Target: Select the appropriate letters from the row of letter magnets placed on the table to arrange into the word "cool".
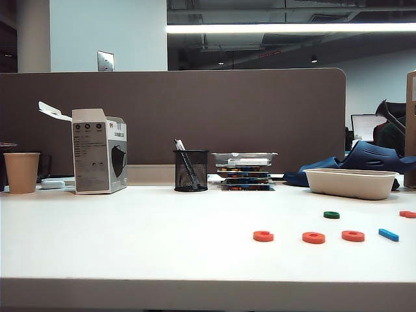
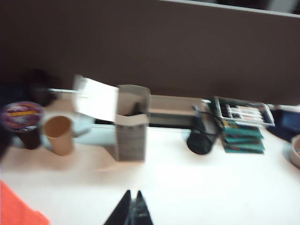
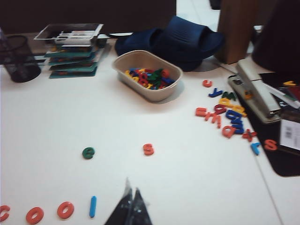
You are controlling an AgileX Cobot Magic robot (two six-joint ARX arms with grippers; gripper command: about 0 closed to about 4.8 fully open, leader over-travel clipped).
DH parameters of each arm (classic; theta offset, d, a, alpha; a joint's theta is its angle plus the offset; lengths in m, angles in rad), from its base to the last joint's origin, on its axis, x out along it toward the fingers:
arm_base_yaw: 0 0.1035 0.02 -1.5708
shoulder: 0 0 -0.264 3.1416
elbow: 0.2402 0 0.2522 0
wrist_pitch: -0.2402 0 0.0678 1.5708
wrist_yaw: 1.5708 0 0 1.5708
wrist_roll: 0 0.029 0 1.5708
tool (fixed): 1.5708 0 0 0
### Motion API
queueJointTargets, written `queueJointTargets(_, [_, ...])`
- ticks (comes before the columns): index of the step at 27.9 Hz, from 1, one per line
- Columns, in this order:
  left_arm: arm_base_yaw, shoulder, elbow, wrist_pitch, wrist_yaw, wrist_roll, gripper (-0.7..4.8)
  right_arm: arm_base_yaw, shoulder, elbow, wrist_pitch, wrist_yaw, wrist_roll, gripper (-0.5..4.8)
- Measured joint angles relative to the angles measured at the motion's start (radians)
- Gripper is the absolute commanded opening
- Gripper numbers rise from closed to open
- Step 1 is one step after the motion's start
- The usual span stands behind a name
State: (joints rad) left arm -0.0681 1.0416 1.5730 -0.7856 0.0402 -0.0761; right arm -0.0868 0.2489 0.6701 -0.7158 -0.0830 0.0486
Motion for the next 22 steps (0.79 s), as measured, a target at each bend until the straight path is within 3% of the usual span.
queueJointTargets(6, [-0.007,-0.250,-0.185,0.000,-0.039,0.035,-0.05,0.014,-0.073,-0.095,0.023,-0.015,0.023,-0.06])
queueJointTargets(15, [-0.007,-0.650,-0.514,0.028,-0.024,0.011,-0.05,0.016,-0.195,-0.207,0.167,-0.049,0.030,-0.06])
queueJointTargets(19, [-0.007,-0.919,-0.765,0.129,-0.024,0.012,-0.05,0.017,-0.200,-0.312,0.287,-0.072,0.063,-0.06])
queueJointTargets(22, [-0.007,-1.014,-0.887,0.227,-0.024,0.013,-0.05,0.017,-0.200,-0.392,0.357,-0.072,0.063,-0.06])
